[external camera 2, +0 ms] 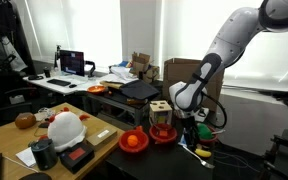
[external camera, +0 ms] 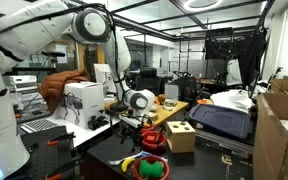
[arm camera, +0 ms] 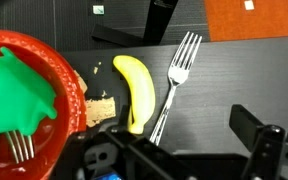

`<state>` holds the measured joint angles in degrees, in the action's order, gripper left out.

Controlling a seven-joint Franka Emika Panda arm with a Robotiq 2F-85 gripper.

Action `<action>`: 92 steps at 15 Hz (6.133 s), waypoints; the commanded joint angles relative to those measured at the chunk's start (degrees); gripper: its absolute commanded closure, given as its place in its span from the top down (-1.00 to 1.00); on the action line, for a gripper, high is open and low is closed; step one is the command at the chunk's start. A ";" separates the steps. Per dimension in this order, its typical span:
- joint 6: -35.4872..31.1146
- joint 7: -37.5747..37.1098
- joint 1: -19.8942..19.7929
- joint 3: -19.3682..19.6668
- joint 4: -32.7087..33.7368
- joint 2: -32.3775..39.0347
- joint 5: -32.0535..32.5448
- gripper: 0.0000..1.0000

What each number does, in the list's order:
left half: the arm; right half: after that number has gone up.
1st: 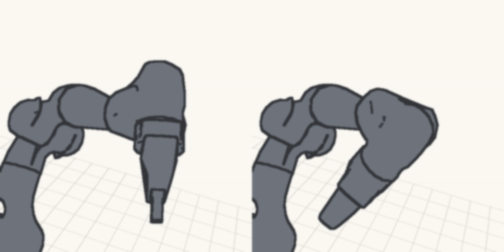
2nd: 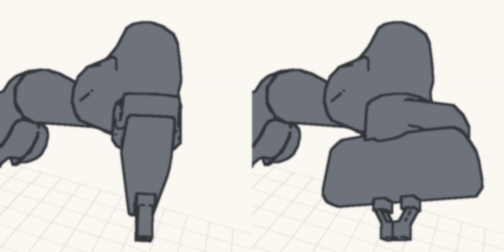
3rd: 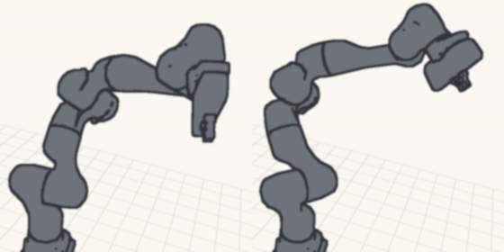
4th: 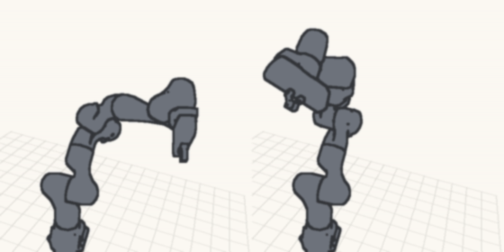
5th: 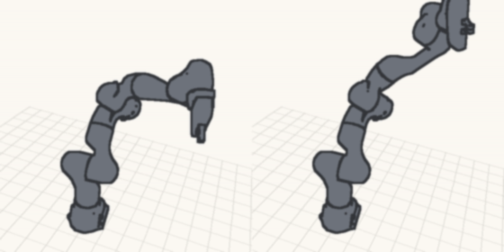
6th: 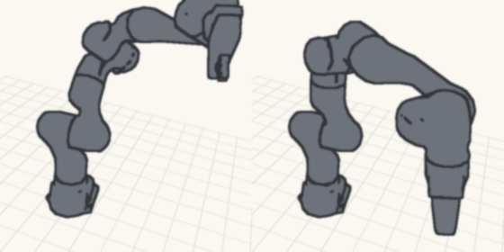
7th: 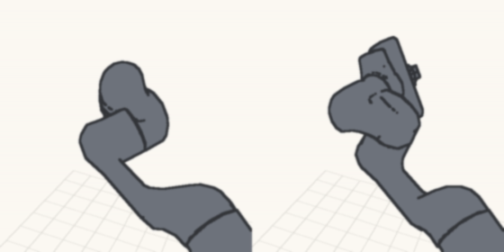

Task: Pick up the banana and put it in the bowl on the middle of the two other bowls

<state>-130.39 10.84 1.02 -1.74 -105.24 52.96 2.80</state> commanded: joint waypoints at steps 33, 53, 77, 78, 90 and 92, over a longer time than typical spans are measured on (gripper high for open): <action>1.60 0.86 -1.28 -2.13 -5.13 -3.47 4.28 1.00; -4.03 -1.54 1.96 0.43 -4.99 -0.14 6.70 1.00; -4.96 -2.08 -0.11 1.65 1.26 6.10 6.25 1.00; -4.81 -1.81 -0.47 1.30 1.41 6.44 5.88 1.00; -4.83 -2.08 0.10 2.08 1.63 7.87 6.42 -0.30; -4.83 -1.67 0.06 1.99 1.28 7.33 6.56 -0.59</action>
<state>-135.05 8.61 1.27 0.30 -104.06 60.50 8.68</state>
